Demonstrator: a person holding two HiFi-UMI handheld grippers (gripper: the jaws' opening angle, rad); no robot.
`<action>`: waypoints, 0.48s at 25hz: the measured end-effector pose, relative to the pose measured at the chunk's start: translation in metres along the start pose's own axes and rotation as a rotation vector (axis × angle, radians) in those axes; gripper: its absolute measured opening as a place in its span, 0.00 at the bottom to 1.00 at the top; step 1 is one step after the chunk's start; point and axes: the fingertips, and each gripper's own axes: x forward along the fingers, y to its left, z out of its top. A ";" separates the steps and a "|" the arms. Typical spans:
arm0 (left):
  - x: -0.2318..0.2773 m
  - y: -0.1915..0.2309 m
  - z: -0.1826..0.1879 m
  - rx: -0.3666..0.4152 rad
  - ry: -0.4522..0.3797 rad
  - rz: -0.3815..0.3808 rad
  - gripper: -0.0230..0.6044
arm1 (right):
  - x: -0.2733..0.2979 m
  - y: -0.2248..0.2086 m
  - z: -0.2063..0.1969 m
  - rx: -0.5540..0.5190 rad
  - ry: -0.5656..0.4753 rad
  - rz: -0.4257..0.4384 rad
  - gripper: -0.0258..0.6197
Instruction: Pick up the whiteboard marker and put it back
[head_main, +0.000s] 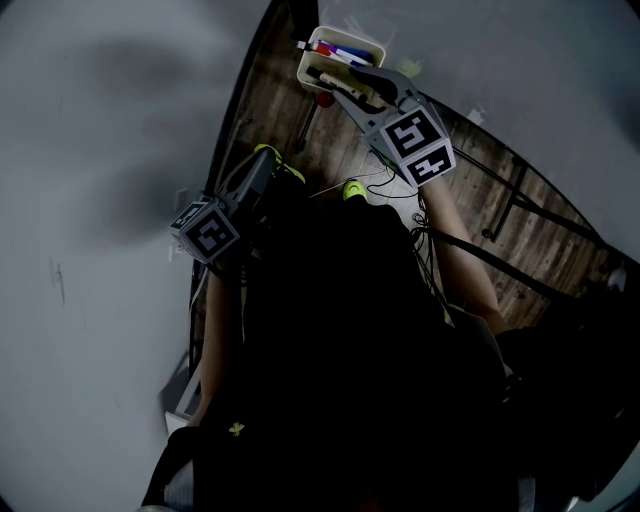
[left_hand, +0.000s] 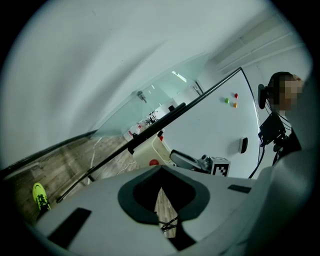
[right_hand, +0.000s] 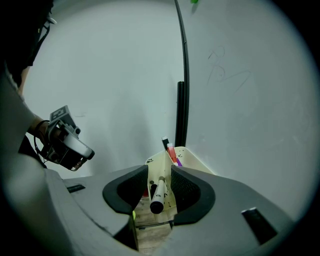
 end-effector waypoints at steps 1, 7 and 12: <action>0.002 0.001 0.001 0.005 0.000 0.001 0.09 | 0.000 -0.001 0.000 0.002 -0.004 0.004 0.26; 0.009 -0.007 0.000 0.044 -0.016 0.007 0.09 | -0.007 0.000 0.004 0.036 -0.046 0.053 0.25; -0.006 -0.024 -0.007 0.076 -0.067 0.043 0.09 | -0.032 0.009 0.009 0.040 -0.085 0.099 0.25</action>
